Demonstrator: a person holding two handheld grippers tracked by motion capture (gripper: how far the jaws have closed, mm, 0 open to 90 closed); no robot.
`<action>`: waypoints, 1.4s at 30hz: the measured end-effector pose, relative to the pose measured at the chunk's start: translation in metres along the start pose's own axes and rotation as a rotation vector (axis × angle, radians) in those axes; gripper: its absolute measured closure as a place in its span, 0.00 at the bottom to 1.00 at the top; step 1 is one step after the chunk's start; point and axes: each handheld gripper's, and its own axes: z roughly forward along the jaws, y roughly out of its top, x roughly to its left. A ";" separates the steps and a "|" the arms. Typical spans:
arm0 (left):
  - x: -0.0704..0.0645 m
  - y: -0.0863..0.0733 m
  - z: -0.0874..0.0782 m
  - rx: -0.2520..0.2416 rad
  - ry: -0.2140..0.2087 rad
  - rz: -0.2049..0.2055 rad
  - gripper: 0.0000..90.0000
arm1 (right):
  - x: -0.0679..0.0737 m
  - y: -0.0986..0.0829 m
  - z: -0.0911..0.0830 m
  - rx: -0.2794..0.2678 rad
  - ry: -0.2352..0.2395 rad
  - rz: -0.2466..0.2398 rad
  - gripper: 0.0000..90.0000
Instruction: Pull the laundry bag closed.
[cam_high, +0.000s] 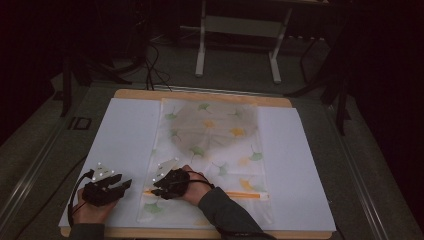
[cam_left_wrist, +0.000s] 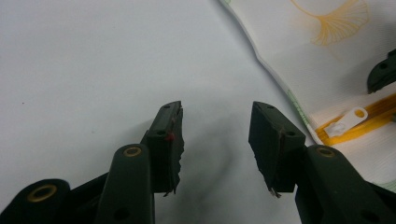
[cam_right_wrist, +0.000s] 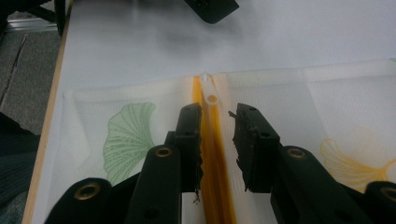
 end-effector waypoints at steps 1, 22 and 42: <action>0.000 0.000 0.000 0.000 0.000 0.000 0.61 | 0.000 0.001 0.001 0.001 0.000 -0.001 0.79; 0.000 -0.001 0.000 0.000 0.007 0.000 0.59 | 0.004 0.009 0.015 0.026 0.022 -0.012 0.84; -0.003 0.000 0.000 0.005 -0.015 0.011 0.59 | 0.003 0.014 0.021 0.041 0.012 0.009 0.93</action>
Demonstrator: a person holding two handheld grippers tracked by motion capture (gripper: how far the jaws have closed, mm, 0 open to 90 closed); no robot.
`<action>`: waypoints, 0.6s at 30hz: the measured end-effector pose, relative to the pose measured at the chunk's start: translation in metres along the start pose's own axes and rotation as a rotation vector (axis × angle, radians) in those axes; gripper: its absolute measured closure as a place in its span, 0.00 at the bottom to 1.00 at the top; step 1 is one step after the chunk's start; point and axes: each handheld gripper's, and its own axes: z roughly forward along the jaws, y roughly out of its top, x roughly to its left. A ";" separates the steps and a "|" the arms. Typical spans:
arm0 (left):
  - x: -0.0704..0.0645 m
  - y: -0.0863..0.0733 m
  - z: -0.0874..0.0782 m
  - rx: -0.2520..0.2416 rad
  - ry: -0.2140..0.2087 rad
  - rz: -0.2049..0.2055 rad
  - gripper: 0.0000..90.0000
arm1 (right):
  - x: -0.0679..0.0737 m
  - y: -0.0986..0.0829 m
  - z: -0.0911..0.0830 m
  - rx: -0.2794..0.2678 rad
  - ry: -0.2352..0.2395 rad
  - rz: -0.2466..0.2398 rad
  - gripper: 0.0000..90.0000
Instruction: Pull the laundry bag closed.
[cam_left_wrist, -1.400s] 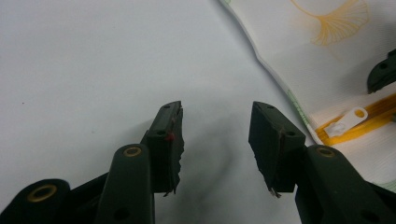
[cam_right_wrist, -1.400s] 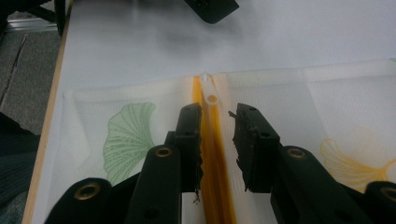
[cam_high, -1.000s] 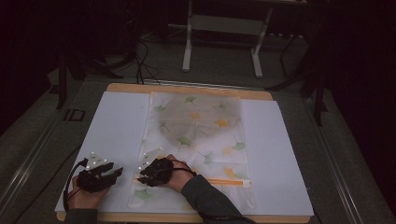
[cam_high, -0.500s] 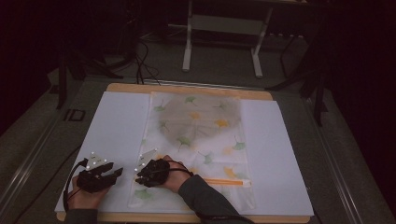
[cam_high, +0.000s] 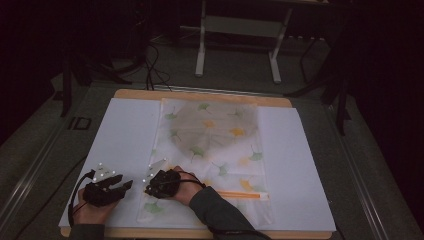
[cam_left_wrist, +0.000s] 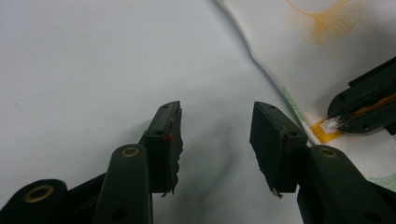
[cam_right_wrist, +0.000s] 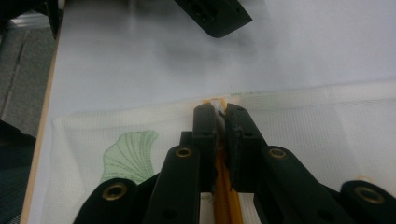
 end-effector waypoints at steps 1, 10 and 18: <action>-0.001 0.000 0.000 0.002 -0.004 0.006 0.59 | 0.001 0.000 -0.001 0.003 -0.005 -0.004 0.93; -0.004 -0.004 -0.004 0.014 -0.049 -0.011 0.59 | 0.004 -0.002 -0.003 -0.002 -0.020 -0.020 0.93; -0.011 -0.006 -0.008 0.037 -0.129 -0.021 0.58 | 0.006 -0.005 -0.009 -0.010 -0.032 -0.030 0.93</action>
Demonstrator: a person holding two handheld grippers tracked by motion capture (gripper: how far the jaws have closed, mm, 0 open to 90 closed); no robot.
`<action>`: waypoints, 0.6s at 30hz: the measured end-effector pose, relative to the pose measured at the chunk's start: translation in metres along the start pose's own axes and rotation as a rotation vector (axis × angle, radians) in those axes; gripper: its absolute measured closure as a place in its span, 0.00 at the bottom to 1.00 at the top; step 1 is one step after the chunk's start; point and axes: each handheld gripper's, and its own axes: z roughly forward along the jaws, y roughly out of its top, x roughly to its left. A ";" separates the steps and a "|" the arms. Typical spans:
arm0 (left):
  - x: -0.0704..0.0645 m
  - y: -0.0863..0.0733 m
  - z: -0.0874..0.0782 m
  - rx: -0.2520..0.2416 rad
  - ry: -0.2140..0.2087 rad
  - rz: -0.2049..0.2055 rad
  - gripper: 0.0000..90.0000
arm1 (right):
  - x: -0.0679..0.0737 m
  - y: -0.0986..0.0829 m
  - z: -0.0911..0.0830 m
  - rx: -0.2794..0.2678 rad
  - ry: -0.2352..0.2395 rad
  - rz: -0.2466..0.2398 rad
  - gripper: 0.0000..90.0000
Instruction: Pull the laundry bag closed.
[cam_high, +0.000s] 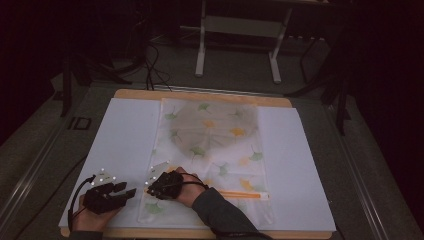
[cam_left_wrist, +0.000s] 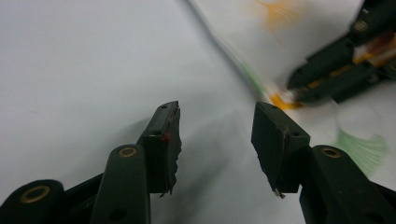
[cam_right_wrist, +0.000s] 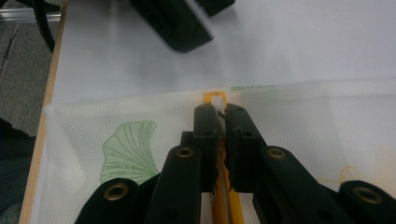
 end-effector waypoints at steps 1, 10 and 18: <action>-0.003 0.001 0.002 0.013 -0.017 0.007 0.58 | 0.000 0.000 -0.001 -0.002 -0.004 -0.005 0.93; -0.011 0.005 0.002 0.020 -0.069 0.010 0.59 | 0.001 0.000 -0.001 -0.001 -0.012 -0.013 0.93; -0.015 0.006 0.007 0.030 -0.128 -0.021 0.59 | 0.002 0.001 -0.003 0.004 -0.019 -0.022 0.93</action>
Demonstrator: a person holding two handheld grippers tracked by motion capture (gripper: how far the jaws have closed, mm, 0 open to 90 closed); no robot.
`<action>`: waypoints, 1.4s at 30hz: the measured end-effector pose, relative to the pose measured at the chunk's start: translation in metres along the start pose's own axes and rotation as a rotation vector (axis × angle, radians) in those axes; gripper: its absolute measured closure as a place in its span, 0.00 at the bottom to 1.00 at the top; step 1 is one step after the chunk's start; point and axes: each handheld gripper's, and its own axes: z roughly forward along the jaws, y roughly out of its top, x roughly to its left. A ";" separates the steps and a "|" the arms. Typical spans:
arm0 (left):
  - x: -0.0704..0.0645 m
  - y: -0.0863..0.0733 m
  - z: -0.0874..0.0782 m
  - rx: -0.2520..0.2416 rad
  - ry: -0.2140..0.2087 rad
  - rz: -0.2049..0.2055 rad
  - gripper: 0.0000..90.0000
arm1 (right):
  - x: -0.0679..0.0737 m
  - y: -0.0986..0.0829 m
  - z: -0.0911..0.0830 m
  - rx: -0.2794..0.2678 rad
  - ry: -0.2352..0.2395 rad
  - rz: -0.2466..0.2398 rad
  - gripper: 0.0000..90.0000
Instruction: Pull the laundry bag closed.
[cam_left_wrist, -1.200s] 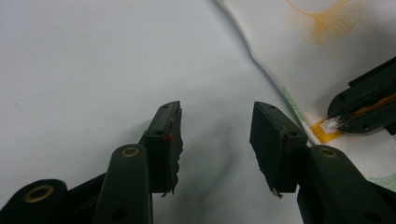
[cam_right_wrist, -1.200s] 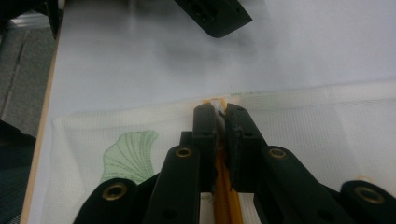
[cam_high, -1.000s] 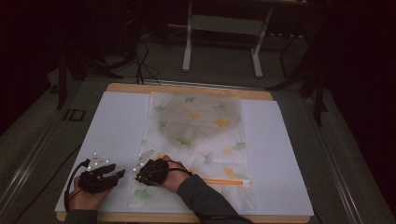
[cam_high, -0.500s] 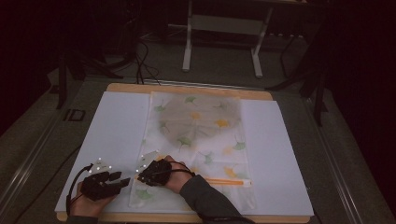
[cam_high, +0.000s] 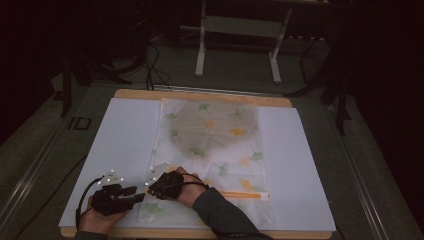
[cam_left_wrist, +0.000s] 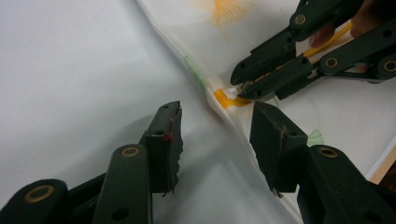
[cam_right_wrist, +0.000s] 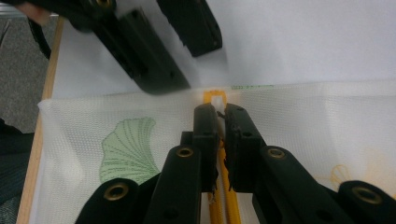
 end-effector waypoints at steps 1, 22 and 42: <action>-0.001 0.000 0.003 0.008 -0.012 -0.005 0.60 | 0.000 0.001 -0.001 -0.005 -0.002 -0.003 0.93; -0.003 0.008 0.018 0.046 -0.108 -0.026 0.74 | 0.004 0.010 -0.020 -0.023 -0.026 -0.057 0.94; -0.008 0.010 0.024 0.070 -0.119 -0.001 0.98 | -0.001 -0.001 -0.016 -0.010 -0.013 -0.026 0.94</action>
